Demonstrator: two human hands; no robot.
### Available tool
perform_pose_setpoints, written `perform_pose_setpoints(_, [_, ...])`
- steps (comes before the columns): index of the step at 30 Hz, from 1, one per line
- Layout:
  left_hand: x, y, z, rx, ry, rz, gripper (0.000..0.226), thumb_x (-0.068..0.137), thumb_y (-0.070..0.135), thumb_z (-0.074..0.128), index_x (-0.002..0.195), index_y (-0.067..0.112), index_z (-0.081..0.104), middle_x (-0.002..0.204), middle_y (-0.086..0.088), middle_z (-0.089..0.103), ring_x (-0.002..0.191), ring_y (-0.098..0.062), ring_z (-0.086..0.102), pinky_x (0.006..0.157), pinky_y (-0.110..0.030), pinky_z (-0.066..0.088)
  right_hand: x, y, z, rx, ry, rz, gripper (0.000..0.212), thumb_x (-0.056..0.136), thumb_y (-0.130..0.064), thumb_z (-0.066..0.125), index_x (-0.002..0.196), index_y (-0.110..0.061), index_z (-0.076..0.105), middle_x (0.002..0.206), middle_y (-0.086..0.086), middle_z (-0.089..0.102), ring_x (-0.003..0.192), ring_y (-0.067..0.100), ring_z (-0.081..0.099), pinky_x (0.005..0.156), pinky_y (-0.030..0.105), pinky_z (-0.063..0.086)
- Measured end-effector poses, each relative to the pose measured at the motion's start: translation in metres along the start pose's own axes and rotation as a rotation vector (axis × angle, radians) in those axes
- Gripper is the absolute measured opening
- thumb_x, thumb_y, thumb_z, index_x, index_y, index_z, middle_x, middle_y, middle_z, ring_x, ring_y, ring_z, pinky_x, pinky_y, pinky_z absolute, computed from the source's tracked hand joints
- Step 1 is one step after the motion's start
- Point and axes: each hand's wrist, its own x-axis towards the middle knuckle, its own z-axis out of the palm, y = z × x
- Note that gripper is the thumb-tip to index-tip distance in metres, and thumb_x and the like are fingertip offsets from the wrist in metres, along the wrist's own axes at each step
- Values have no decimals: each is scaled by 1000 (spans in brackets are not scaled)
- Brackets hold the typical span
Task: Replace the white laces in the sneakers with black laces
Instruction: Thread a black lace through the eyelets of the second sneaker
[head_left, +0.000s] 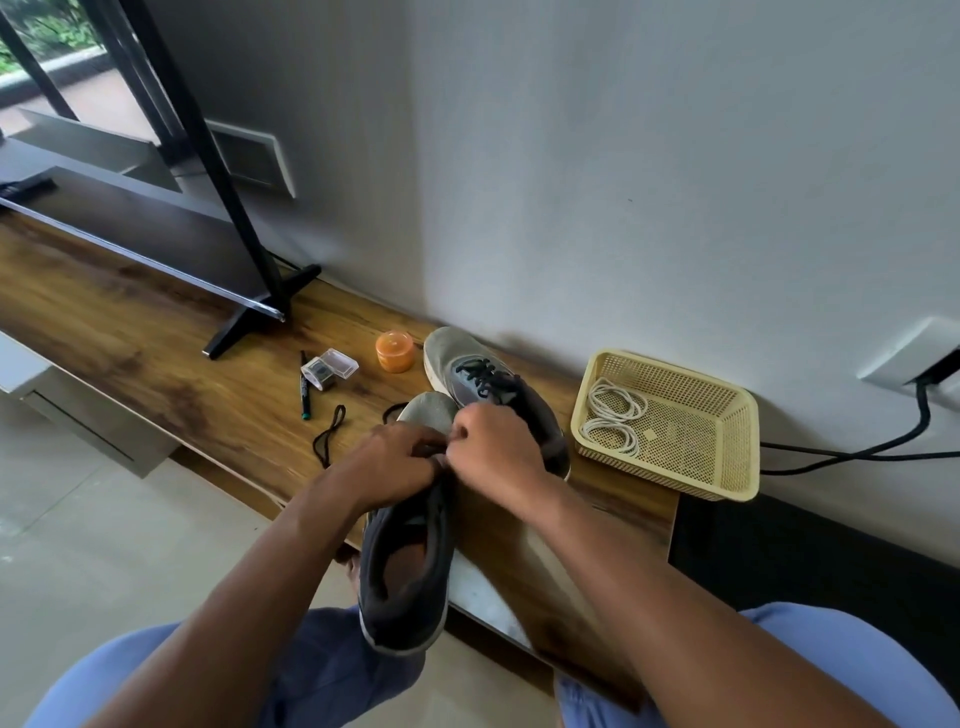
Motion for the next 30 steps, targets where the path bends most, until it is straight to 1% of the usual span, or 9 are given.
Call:
perform_pose_setpoints(3, [2,-2,3,78,1,19,34,103,28,52,133,27,68,129,1,70,124,-19,60,107,-40,47,6,-10,-22,539,72,60,23,92,-7,58,73,-9,71,60,-9,65,53,4,57,52,23,46])
perform_pose_setpoints(5, [3,-2,4,85,16,24,31,104,30,52,131,29,69,124,5,70,120,-16,60,104,-38,47,2,-23,-52,939,62,-5,26,98,0,56,76,-8,67,52,-2,49,38,7,37,39,20,28])
perform_pose_setpoints(7, [2,0,5,71,28,34,29,104,28,53,126,28,71,120,6,70,114,-14,60,102,-38,48,-2,-34,-83,1231,23,-147,20,101,-1,56,84,-5,65,50,-1,42,37,10,30,39,20,22])
perform_pose_setpoints(13, [0,6,6,99,61,26,30,102,24,56,127,25,73,120,3,70,115,-17,62,100,-34,48,-10,-47,-141,1792,-277,-569,20,101,-10,48,89,-6,63,48,-6,31,37,9,25,41,19,23])
perform_pose_setpoints(17, [2,6,10,149,97,22,28,99,27,57,122,27,74,112,0,72,111,-19,64,96,-31,48,-20,-50,-162,2010,-487,-686,31,100,-13,39,86,-4,65,49,-5,23,36,11,24,42,23,22])
perform_pose_setpoints(22, [2,9,15,190,230,21,22,98,40,60,113,34,75,101,6,67,105,-17,63,86,-32,49,-19,-45,-158,1736,-479,-554,23,95,-21,50,80,-7,62,50,-5,26,37,12,25,45,26,19])
perform_pose_setpoints(24, [0,13,15,204,281,4,23,99,42,60,117,37,74,107,9,67,105,-14,62,84,-33,52,-18,-39,-151,1363,-349,-392,33,96,-34,60,74,-9,61,47,-5,35,37,12,26,48,30,17])
perform_pose_setpoints(27, [-1,17,14,219,298,-25,24,98,36,59,116,39,75,114,11,70,104,-14,65,77,-30,51,-11,-28,-134,642,-139,-161,49,98,-44,67,67,-6,64,49,-2,54,37,12,33,42,21,27])
perform_pose_setpoints(30, [-2,18,9,173,233,-25,28,98,33,61,121,41,74,120,13,72,107,-10,66,86,-29,54,-4,-19,-106,-23,-189,-66,38,83,-35,79,57,-15,60,49,-7,56,49,14,54,51,22,40])
